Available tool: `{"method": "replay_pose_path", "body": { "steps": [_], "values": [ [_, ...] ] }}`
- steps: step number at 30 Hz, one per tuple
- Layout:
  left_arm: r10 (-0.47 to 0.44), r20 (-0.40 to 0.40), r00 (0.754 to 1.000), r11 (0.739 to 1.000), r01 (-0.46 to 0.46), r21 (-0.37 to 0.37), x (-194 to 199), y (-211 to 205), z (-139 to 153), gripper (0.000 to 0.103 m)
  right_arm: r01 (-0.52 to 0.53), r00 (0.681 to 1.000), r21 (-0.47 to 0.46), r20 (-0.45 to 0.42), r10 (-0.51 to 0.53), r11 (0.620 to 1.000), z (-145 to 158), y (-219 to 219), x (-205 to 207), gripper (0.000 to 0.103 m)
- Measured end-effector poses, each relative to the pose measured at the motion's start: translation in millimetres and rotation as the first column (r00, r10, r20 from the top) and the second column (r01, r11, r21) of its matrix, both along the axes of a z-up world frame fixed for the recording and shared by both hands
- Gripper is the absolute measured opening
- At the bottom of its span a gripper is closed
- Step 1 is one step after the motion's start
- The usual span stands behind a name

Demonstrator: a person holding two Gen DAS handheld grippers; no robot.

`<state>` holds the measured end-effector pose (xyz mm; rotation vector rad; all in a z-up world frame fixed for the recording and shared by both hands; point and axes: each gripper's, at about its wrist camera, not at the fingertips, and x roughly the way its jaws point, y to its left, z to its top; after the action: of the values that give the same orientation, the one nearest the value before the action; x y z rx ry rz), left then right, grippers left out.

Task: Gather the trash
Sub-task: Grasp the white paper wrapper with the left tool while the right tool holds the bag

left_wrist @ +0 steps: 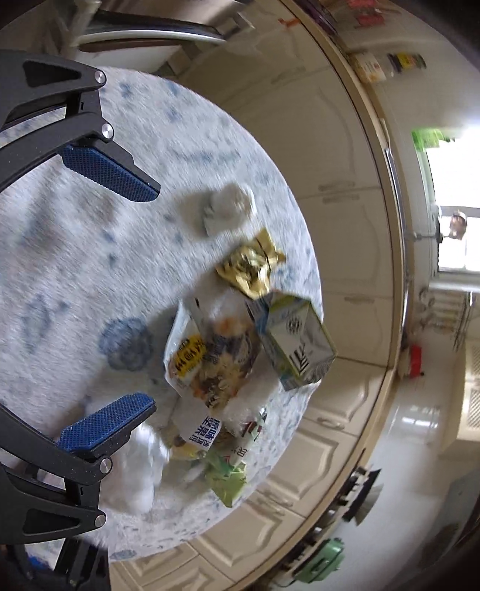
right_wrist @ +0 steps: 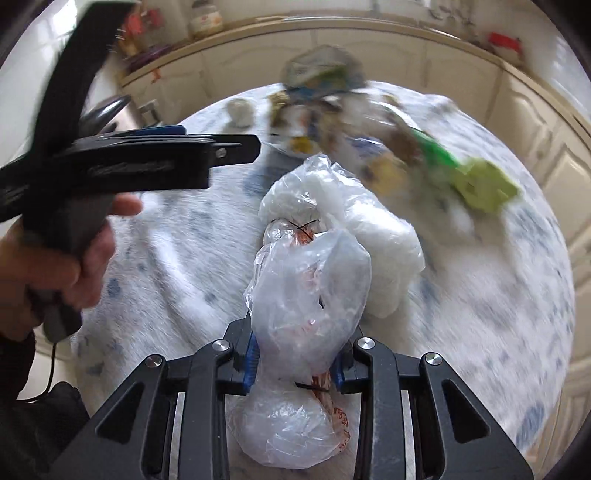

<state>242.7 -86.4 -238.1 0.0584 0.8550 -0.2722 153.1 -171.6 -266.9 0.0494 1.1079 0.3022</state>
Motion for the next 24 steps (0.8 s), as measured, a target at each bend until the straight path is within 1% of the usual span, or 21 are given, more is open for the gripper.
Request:
{"method": "replay_pose_path", "body": {
  "steps": [2, 4, 6, 7, 8, 9, 10, 11, 12, 13, 15, 19, 22, 24],
  "values": [
    [-0.023, -0.009, 1.000, 0.999, 0.023, 0.024, 17, -11, -10, 0.102, 0.047, 0.999, 0.014, -0.001, -0.047, 0.999, 0, -13, -4, 0.030],
    [-0.045, -0.024, 0.999, 0.998, 0.046, 0.052, 31, -27, -21, 0.102, 0.086, 0.996, 0.008, 0.001, -0.086, 0.996, -2, -21, -5, 0.030],
    [-0.078, -0.019, 0.997, 0.993, 0.079, 0.086, 44, -37, -28, 0.102, 0.117, 0.993, 0.016, 0.007, -0.117, 0.993, 0, -32, -8, 0.030],
    [-0.094, -0.036, 0.995, 0.991, 0.097, 0.094, 50, -41, -33, 0.093, 0.126, 0.992, 0.021, 0.009, -0.127, 0.992, 0, -35, -8, 0.030],
    [-0.114, -0.062, 0.992, 0.989, 0.119, 0.086, 55, -44, -37, 0.083, 0.140, 0.990, 0.028, 0.012, -0.140, 0.990, 0, -39, -8, 0.030],
    [-0.123, -0.049, 0.991, 0.989, 0.126, 0.074, 57, -44, -36, 0.077, 0.147, 0.989, 0.032, 0.011, -0.147, 0.989, 0, -41, -8, 0.030],
    [-0.136, -0.054, 0.989, 0.988, 0.140, 0.065, 58, -46, -36, 0.067, 0.154, 0.988, 0.036, 0.011, -0.154, 0.987, -1, -44, -8, 0.030],
    [-0.144, -0.052, 0.988, 0.987, 0.148, 0.069, 58, -47, -36, 0.055, 0.162, 0.987, 0.041, 0.010, -0.162, 0.986, -2, -46, -8, 0.030],
    [-0.157, -0.053, 0.986, 0.985, 0.161, 0.067, 57, -48, -36, 0.050, 0.168, 0.986, 0.051, 0.009, -0.169, 0.984, -2, -48, -9, 0.030],
    [-0.164, -0.055, 0.985, 0.984, 0.167, 0.062, 57, -50, -35, 0.044, 0.174, 0.985, 0.062, 0.010, -0.175, 0.983, -2, -48, -8, 0.030],
    [-0.171, -0.060, 0.984, 0.984, 0.173, 0.044, 54, -46, -35, 0.042, 0.181, 0.983, 0.074, 0.014, -0.183, 0.981, -1, -49, -9, 0.030],
    [-0.161, -0.073, 0.984, 0.987, 0.160, -0.019, 49, -33, -33, 0.036, 0.194, 0.980, 0.091, 0.023, -0.197, 0.977, 3, -48, -9, 0.030],
    [-0.159, -0.070, 0.985, 0.987, 0.157, -0.030, 40, -29, -25, 0.032, 0.206, 0.977, 0.098, 0.028, -0.210, 0.974, 4, -52, -14, 0.030],
    [-0.166, -0.074, 0.983, 0.985, 0.162, -0.051, 36, -27, -23, 0.028, 0.218, 0.975, 0.100, 0.032, -0.222, 0.971, 5, -54, -17, 0.030]
  ]
}}
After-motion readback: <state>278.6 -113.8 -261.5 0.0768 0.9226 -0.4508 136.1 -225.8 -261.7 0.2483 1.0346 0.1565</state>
